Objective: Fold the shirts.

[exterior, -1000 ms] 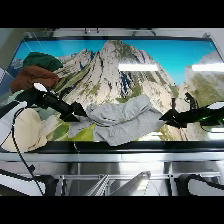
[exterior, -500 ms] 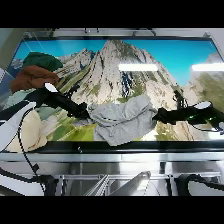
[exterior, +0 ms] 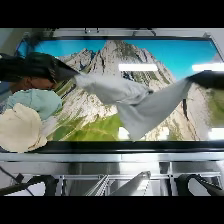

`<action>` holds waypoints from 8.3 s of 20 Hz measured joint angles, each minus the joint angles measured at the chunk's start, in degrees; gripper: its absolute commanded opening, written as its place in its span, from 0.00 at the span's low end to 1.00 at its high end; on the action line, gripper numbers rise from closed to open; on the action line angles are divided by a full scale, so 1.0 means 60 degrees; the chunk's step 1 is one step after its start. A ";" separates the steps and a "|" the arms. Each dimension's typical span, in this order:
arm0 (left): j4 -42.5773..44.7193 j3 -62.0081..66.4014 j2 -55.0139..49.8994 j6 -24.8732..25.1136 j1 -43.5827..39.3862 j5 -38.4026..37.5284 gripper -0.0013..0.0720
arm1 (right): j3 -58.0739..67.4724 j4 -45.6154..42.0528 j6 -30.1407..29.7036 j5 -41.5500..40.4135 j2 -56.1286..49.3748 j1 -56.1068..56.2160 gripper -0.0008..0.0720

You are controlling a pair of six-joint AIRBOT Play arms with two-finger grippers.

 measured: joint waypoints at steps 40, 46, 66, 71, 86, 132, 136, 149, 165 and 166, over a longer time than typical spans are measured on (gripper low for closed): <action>0.2856 -0.4273 -0.0018 0.1421 -0.0747 0.3821 0.99 | -0.0656 -0.1756 0.0823 -0.0452 -0.4863 0.1042 0.83; 0.4947 -0.2572 -0.1953 0.0178 -0.2936 0.4003 0.99 | -0.0685 -0.0503 0.0856 -0.1195 -0.5854 0.1249 0.65; 0.4462 0.2856 -0.5767 -0.1053 -0.3683 0.1311 0.05 | 0.0488 0.1206 0.0273 -0.2375 -0.6615 0.1665 0.03; 0.1832 0.4572 -0.5490 -0.1056 -0.2885 -0.0208 0.04 | 0.0831 0.1024 0.0007 -0.1628 -0.4776 0.0750 0.03; -0.1475 0.2623 0.0911 -0.0678 0.0379 -0.1490 0.05 | 0.1574 0.0506 -0.0393 -0.1654 0.3577 -0.0452 0.03; 0.3140 -0.4747 -0.2259 0.1082 -0.0273 0.3971 0.10 | -0.3286 -0.0226 -0.0229 -0.1705 -0.4987 0.2612 0.03; 0.3147 -0.3938 -0.2251 0.1191 -0.0415 0.3639 0.04 | -0.3293 -0.0291 -0.0233 -0.1377 -0.4936 0.2514 0.03; 0.0463 -0.1118 -0.0685 0.0965 0.0940 -0.0980 0.04 | -0.1056 0.1432 -0.0270 0.1315 -0.0663 -0.1494 0.03; -0.4054 -0.0849 0.4768 0.0943 0.5850 -0.1617 0.04 | 0.2047 0.4998 -0.0397 0.1927 0.2510 -0.2962 0.03; -0.3406 -0.0856 0.4710 0.0834 0.5625 -0.1450 0.04 | 0.1847 0.4430 -0.0244 0.1905 0.2452 -0.2626 0.03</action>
